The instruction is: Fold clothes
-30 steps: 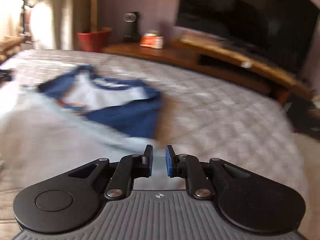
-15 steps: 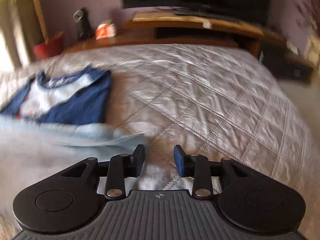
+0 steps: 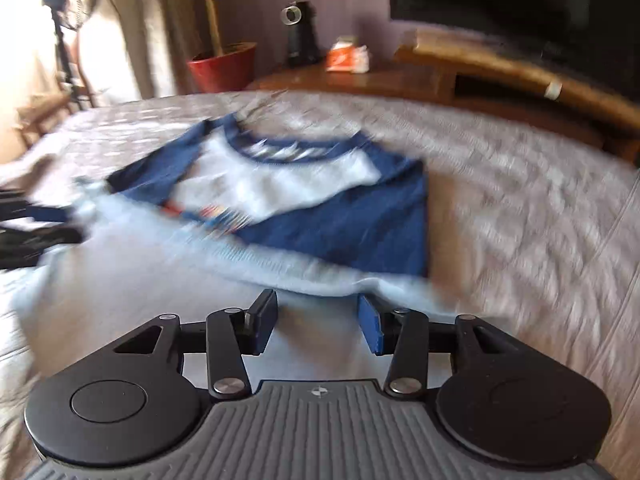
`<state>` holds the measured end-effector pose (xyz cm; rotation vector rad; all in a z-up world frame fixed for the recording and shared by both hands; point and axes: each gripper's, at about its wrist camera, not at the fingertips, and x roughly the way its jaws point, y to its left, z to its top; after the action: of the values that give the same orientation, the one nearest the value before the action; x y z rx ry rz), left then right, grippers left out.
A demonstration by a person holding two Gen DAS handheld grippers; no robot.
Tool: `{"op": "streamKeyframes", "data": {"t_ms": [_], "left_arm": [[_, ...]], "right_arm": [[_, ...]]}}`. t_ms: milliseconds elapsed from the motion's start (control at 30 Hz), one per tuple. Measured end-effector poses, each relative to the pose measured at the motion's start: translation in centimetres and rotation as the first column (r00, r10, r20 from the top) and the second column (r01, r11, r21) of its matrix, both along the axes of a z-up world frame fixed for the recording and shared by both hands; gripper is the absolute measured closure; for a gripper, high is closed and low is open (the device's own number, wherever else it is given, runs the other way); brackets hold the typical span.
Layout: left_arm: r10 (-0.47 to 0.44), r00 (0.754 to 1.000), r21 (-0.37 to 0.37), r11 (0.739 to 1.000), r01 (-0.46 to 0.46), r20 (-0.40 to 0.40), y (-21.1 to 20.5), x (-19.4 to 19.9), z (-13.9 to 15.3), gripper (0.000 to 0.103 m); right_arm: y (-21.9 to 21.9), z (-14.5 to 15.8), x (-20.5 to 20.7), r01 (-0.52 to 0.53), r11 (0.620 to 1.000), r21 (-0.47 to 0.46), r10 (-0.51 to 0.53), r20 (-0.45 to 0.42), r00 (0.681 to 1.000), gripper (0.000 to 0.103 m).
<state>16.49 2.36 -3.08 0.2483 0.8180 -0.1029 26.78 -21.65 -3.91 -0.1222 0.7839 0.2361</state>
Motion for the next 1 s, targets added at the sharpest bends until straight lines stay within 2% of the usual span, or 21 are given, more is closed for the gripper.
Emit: {"op": "streamKeyframes", "data": {"t_ms": [33, 67, 100, 133, 167, 233, 333, 467, 533, 600, 700, 767, 800, 833, 900, 933, 1000], "left_arm": [[-0.003, 1.0, 0.011, 1.0, 0.003, 0.005, -0.1, 0.0, 0.0, 0.061], [-0.008, 1.0, 0.026, 1.0, 0.008, 0.012, -0.2, 0.0, -0.2, 0.06], [-0.013, 1.0, 0.045, 0.999, 0.013, 0.02, -0.4, 0.0, -0.4, 0.059], [-0.017, 0.999, 0.062, 0.998, 0.016, 0.027, -0.5, -0.1, -0.4, 0.057], [-0.019, 0.999, 0.066, 0.998, 0.016, 0.033, -0.3, -0.3, -0.4, 0.057], [-0.017, 0.999, 0.049, 0.999, 0.015, 0.039, 0.0, -0.3, -0.5, 0.057], [-0.018, 0.999, 0.028, 0.999, 0.017, 0.05, 0.3, -0.7, -0.4, 0.057], [-0.065, 0.995, 0.091, 0.994, 0.059, 0.073, -0.6, -1.3, -0.6, 0.056], [-0.061, 0.996, 0.076, 0.995, 0.056, 0.068, -0.4, -1.1, -0.5, 0.055], [-0.061, 0.996, 0.066, 0.996, 0.057, 0.071, -0.1, -1.2, -0.4, 0.054], [-0.068, 0.994, 0.061, 0.996, 0.063, 0.082, 0.2, -1.6, -0.2, 0.054], [-0.072, 0.993, 0.058, 0.996, 0.067, 0.089, 0.5, -1.9, -0.1, 0.054], [-0.074, 0.993, 0.056, 0.996, 0.069, 0.093, 0.6, -2.1, 0.0, 0.054], [-0.076, 0.992, 0.055, 0.996, 0.071, 0.096, 0.7, -2.2, 0.1, 0.054], [-0.081, 0.991, 0.052, 0.996, 0.076, 0.103, 0.9, -2.5, 0.2, 0.054], [-0.091, 0.989, 0.06, 0.995, 0.085, 0.112, 0.9, -2.9, 0.3, 0.054], [-0.134, 0.981, 0.1, 0.988, 0.121, 0.141, 0.8, -4.2, 0.6, 0.053]], "right_arm": [[0.3, 0.0, 0.9, 0.054, 0.997, -0.051, -0.052, 0.041, 0.998, 0.035], [0.0, 0.2, 1.8, 0.099, 0.994, -0.051, -0.096, 0.061, 0.994, 0.035], [-0.3, 0.5, 2.4, 0.126, 0.992, -0.01, -0.126, 0.044, 0.991, 0.037], [-0.2, 1.0, 2.2, 0.111, 0.994, 0.026, -0.111, 0.031, 0.993, 0.039], [0.1, 1.7, 1.8, 0.078, 0.995, 0.056, -0.079, 0.027, 0.996, 0.039], [2.1, 2.5, -0.2, -0.066, 0.996, 0.063, 0.064, 0.039, 0.997, 0.034], [5.6, 2.4, -2.6, -0.286, 0.951, 0.117, 0.288, 0.004, 0.958, 0.031], [9.5, 0.3, -1.4, -0.332, 0.909, 0.25, 0.373, -0.138, 0.917, 0.031], [10.9, -0.3, -0.6, -0.314, 0.924, 0.217, 0.34, -0.098, 0.935, 0.032], [11.8, -0.5, 1.5, -0.253, 0.951, 0.175, 0.267, -0.059, 0.962, 0.034], [13.2, -0.9, 5.0, -0.113, 0.993, -0.037, 0.114, 0.03, 0.993, 0.034], [12.2, -0.5, 6.1, -0.046, 0.999, 0.017, 0.046, 0.005, 0.999, 0.037], [11.9, -0.1, 6.0, -0.052, 0.997, 0.051, 0.052, 0.001, 0.999, 0.039], [12.0, 0.5, 5.3, -0.094, 0.994, 0.058, 0.093, 0.02, 0.996, 0.037], [12.7, 0.9, 3.4, -0.185, 0.983, 0.009, 0.184, 0.048, 0.982, 0.028], [13.1, 0.7, 2.9, -0.218, 0.976, -0.014, 0.219, 0.04, 0.975, 0.028], [13.4, -0.5, 3.4, -0.204, 0.974, -0.097, 0.206, 0.016, 0.978, 0.028]]}}
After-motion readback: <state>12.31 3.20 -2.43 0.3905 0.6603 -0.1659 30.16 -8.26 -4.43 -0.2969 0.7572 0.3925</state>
